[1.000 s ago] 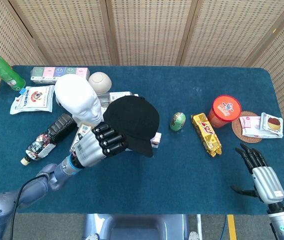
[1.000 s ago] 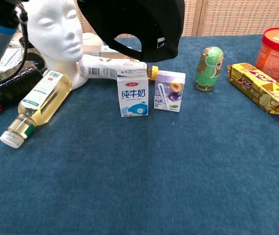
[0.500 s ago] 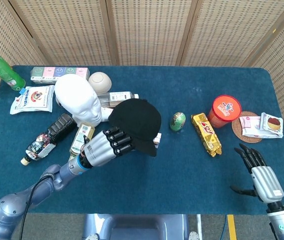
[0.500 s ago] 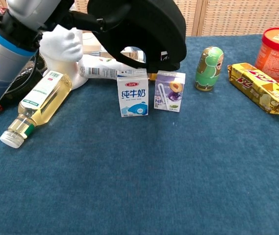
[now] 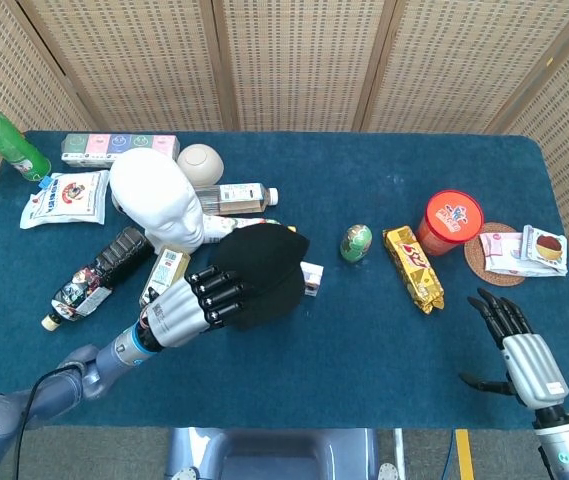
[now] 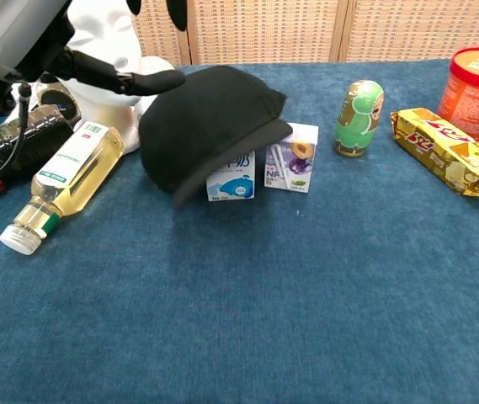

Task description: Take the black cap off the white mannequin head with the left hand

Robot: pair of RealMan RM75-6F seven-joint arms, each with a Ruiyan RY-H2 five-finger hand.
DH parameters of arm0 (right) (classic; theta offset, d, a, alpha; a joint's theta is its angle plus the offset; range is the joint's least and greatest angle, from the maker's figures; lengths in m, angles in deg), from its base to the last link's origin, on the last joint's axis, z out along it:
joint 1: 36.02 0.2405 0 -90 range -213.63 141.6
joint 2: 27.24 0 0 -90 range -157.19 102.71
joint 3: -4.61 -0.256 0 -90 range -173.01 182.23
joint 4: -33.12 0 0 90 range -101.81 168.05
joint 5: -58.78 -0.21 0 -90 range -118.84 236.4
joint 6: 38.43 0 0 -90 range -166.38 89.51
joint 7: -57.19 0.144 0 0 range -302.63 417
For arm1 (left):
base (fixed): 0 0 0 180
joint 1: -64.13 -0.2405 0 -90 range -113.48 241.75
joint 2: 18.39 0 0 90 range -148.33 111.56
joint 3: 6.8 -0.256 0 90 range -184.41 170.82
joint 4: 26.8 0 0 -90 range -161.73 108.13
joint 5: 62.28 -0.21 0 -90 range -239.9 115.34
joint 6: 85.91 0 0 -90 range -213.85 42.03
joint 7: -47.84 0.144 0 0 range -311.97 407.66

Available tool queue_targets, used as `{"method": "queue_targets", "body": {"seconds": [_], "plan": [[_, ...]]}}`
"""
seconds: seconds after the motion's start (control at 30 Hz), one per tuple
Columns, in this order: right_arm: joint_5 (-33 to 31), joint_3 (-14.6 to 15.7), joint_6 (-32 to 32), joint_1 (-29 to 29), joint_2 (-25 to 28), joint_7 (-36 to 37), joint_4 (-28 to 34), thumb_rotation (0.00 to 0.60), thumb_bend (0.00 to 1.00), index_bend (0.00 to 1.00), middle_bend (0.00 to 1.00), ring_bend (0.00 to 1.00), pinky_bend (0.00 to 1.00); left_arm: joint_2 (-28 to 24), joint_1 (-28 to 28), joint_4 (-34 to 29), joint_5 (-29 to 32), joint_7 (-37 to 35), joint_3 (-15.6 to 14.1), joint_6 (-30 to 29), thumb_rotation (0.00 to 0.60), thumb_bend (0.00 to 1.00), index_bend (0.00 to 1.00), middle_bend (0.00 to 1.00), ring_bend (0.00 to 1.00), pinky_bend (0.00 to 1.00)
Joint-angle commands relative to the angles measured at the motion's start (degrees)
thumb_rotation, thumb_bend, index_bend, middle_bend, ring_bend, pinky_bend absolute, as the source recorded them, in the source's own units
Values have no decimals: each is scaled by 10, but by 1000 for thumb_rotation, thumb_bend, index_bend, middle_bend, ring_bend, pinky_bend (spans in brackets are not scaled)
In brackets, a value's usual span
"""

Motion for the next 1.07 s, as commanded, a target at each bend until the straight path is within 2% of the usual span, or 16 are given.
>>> {"method": "queue_targets", "body": {"seconds": [0.03,0.3,0.4,0.53,0.63,0.83,0.97,1.07], "plan": [[0,0,0,0,0,1,0,600,0,0,0,0,0,-39,-20,-73,9,20,-10,16,600,124,418,287,279,509],[1,2,1,1,0,-2,0,600,0,0,0,0,0,-121,-42,-220,3,28,8,-21,600,123,405,269,265,477],[2,2,0,0,0,-2,1,600,0,0,0,0,0,-166,-56,-276,7,38,10,-22,600,119,383,226,225,423],[3,3,-1,0,0,-3,2,600,0,0,0,0,0,-237,-89,-343,22,50,8,-28,600,89,294,141,140,319],[4,3,-3,-1,1,-4,3,600,0,0,0,0,0,-306,-139,-377,48,39,-6,-51,600,65,233,96,100,267],[4,3,-4,-1,2,-7,5,600,0,0,0,0,0,-365,-204,-387,96,14,-28,-59,600,11,123,7,19,171],[0,-2,-12,-4,3,-22,5,600,0,0,0,0,0,-405,-263,-403,162,1,-54,-38,600,0,41,0,0,78],[-11,-16,-32,-11,-2,-62,0,600,0,0,0,0,0,-436,-310,-426,217,-17,-79,-3,600,0,8,0,0,37]]}}
